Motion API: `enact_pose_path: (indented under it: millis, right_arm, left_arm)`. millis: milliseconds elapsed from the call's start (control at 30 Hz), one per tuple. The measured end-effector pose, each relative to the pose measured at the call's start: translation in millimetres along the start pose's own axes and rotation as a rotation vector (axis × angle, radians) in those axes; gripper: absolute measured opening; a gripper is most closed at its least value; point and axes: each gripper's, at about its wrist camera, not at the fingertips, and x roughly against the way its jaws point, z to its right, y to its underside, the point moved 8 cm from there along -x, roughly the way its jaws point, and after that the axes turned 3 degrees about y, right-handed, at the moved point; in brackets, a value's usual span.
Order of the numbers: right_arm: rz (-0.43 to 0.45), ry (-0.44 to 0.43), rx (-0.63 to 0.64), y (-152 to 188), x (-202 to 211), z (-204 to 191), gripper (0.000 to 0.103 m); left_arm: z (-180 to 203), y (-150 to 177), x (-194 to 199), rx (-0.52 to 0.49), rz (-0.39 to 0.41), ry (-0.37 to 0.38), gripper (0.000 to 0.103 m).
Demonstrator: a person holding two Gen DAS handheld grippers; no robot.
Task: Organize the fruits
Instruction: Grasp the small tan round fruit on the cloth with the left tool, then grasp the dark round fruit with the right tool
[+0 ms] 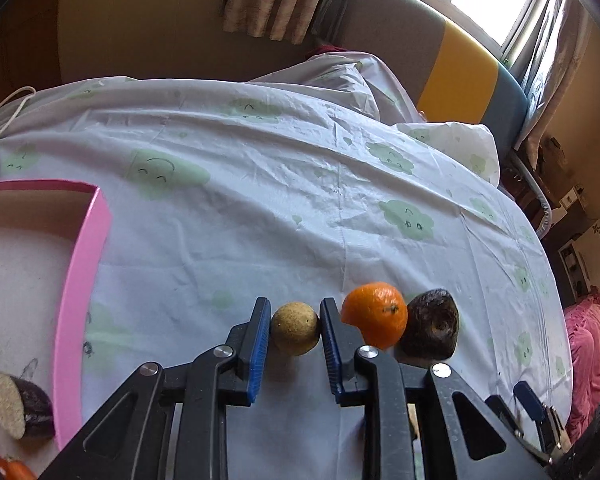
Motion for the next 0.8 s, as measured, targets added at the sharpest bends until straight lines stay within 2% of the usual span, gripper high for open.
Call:
enact_pose_path:
  millis: [167, 367, 533, 633, 733, 800]
  right_arm:
    - [0.0, 0.002, 0.001, 0.1, 0.4, 0.0, 0.079]
    - [0.0, 0.004, 0.003, 0.2, 0.5, 0.0, 0.079]
    - [-0.002, 0.008, 0.007, -0.4, 0.6, 0.0, 0.079]
    - [-0.005, 0.02, 0.017, 0.0, 1.1, -0.5, 0.078]
    - [-0.008, 0.024, 0.034, -0.7, 4.4, -3.1, 0.067]
    - [-0.011, -0.018, 0.039, -1.6, 8.3, -11.1, 0.051]
  left_arm:
    - [-4.0, 35.6, 23.4, -0.041, 0.006, -0.052, 0.025]
    - [2.6, 74.8, 49.5, -0.136, 0.065, -0.094, 0.025]
    - [1.9, 88.0, 49.0, -0.188, 0.12, -0.109, 0.025]
    - [1.0, 86.4, 48.6, -0.172, 0.121, -0.094, 0.025]
    - [-0.5, 86.9, 48.5, -0.161, 0.126, -0.074, 0.025]
    - [-2.0, 86.7, 48.5, -0.147, 0.127, -0.056, 0.025]
